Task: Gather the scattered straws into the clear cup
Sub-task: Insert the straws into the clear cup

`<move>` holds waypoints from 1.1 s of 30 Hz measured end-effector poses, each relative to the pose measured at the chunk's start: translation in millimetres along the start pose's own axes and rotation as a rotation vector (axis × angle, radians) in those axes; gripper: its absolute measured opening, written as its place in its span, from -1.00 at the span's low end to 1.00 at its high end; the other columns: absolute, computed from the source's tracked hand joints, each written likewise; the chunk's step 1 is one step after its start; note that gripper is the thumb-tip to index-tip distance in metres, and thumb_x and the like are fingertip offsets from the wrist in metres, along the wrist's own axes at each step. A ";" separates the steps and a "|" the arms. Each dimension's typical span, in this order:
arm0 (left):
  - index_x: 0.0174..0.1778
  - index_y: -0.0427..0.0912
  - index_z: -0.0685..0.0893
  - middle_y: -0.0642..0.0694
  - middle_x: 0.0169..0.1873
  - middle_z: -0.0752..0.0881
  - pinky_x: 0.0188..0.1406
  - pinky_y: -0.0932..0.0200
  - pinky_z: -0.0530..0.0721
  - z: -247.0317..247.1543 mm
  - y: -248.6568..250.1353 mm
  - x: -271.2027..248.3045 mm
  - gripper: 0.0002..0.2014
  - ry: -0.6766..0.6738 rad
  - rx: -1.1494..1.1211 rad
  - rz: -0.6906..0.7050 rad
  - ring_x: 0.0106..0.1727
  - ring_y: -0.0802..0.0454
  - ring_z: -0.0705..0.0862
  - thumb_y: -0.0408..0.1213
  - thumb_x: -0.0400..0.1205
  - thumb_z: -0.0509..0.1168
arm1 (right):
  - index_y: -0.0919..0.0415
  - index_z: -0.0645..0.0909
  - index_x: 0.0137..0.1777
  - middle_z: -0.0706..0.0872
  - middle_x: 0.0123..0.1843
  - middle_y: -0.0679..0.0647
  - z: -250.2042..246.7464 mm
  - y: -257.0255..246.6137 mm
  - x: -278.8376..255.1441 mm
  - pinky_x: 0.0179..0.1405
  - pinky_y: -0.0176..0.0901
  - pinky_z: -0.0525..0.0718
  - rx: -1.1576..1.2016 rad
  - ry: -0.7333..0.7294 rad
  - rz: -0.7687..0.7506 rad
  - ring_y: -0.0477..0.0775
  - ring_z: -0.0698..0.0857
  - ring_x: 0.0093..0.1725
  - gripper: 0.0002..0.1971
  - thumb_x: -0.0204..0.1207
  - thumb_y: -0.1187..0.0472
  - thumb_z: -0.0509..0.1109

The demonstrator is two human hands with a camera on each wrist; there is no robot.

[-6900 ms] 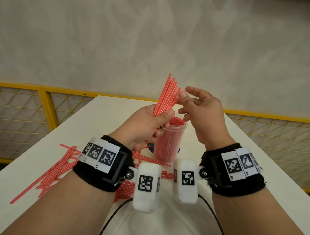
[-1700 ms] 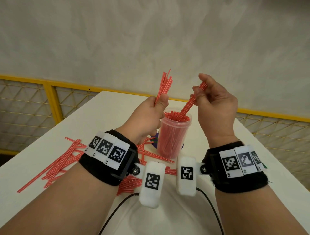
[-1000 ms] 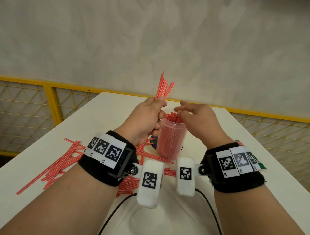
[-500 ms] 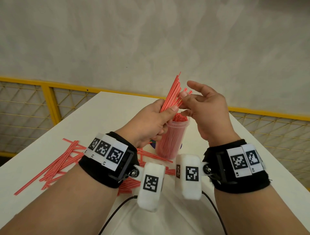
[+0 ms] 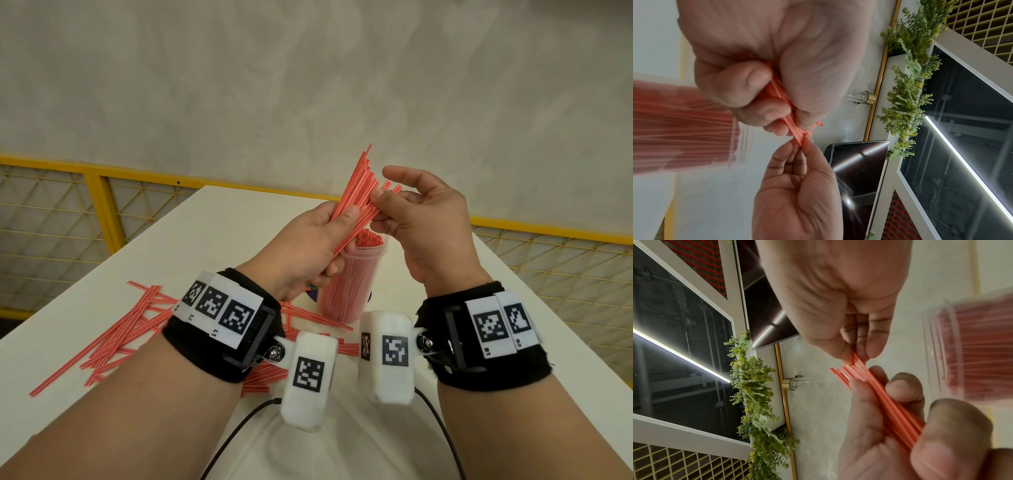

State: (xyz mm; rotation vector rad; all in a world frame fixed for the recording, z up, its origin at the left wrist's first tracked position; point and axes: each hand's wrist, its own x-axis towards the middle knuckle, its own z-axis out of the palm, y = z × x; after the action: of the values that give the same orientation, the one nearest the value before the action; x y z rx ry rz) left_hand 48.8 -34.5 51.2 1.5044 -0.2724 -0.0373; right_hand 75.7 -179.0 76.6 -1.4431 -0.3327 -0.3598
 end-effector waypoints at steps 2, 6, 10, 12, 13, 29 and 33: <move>0.21 -0.07 0.59 0.04 -0.42 0.59 -0.72 0.38 0.23 0.1 -0.2 0.1 -0.74 0.019 0.015 0.006 -0.63 0.18 0.38 -0.02 0.76 0.14 | 0.13 0.67 0.07 0.75 -0.43 0.08 -0.5 0.0 0.4 -0.37 -0.17 0.69 0.001 0.003 0.000 -0.02 0.70 -0.41 -0.77 0.48 0.39 0.50; 0.15 -0.02 0.61 0.03 -0.41 0.62 -0.70 0.36 0.26 0.2 -0.4 0.8 -0.78 0.050 0.047 0.025 -0.63 0.17 0.41 -0.02 0.76 0.14 | 0.12 0.68 0.08 0.74 -0.44 0.05 -0.5 -0.2 0.0 -0.36 -0.18 0.70 -0.014 -0.003 -0.006 -0.04 0.71 -0.40 -0.78 0.50 0.39 0.48; 0.17 -0.01 0.60 0.04 -0.41 0.63 -0.68 0.34 0.27 -0.3 -0.6 1.7 -0.80 0.062 0.090 0.058 -0.61 0.15 0.38 -0.04 0.75 0.16 | 0.15 0.68 0.11 0.77 -0.39 0.06 -0.2 -1.5 0.0 -0.38 -0.19 0.70 -0.006 -0.020 0.005 -0.03 0.75 -0.37 -0.78 0.51 0.39 0.47; 0.19 -0.04 0.59 0.03 -0.42 0.62 -0.65 0.33 0.25 -0.8 -0.5 2.0 -0.79 0.059 0.093 0.067 -0.60 0.13 0.34 -0.05 0.75 0.17 | 0.15 0.68 0.11 0.79 -0.34 0.09 0.4 -2.3 -0.7 -0.39 -0.19 0.70 0.009 -0.036 0.011 0.01 0.77 -0.33 -0.78 0.51 0.38 0.48; 0.19 -0.05 0.59 0.03 -0.42 0.61 -0.65 0.33 0.23 -0.8 -0.5 2.2 -0.79 0.058 0.093 0.071 -0.60 0.13 0.34 -0.05 0.75 0.17 | 0.15 0.68 0.10 0.80 -0.34 0.10 0.7 -2.8 -1.3 -0.38 -0.19 0.70 0.016 -0.041 0.013 0.02 0.78 -0.31 -0.78 0.51 0.38 0.48; 0.20 -0.02 0.55 0.05 -0.37 0.73 -0.70 0.33 0.37 1.0 3.2 1.3 -0.77 0.126 0.186 0.109 -0.60 0.11 0.51 -0.01 0.76 0.11 | 0.18 0.69 0.06 0.73 -0.37 0.10 -3.0 -6.8 -1.3 -0.32 -0.15 0.74 0.088 -0.009 0.010 0.02 0.79 -0.30 -0.80 0.51 0.42 0.46; 0.09 -0.02 0.51 0.00 -0.19 0.68 -0.71 0.30 0.40 -4.4 2.3 3.9 -0.81 0.252 0.253 0.088 -0.60 0.13 0.58 -0.03 0.78 0.07 | 0.18 0.68 0.05 0.73 -0.42 0.01 -7.8 -6.6 2.5 -0.30 -0.18 0.72 0.124 0.084 -0.058 0.00 0.80 -0.25 -0.80 0.52 0.45 0.43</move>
State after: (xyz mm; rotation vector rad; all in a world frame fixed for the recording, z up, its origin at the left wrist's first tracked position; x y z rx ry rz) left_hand 53.1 -30.7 53.9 1.7265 -0.1426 0.2641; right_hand 75.1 -187.5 82.8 -1.2951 -0.3244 -0.4384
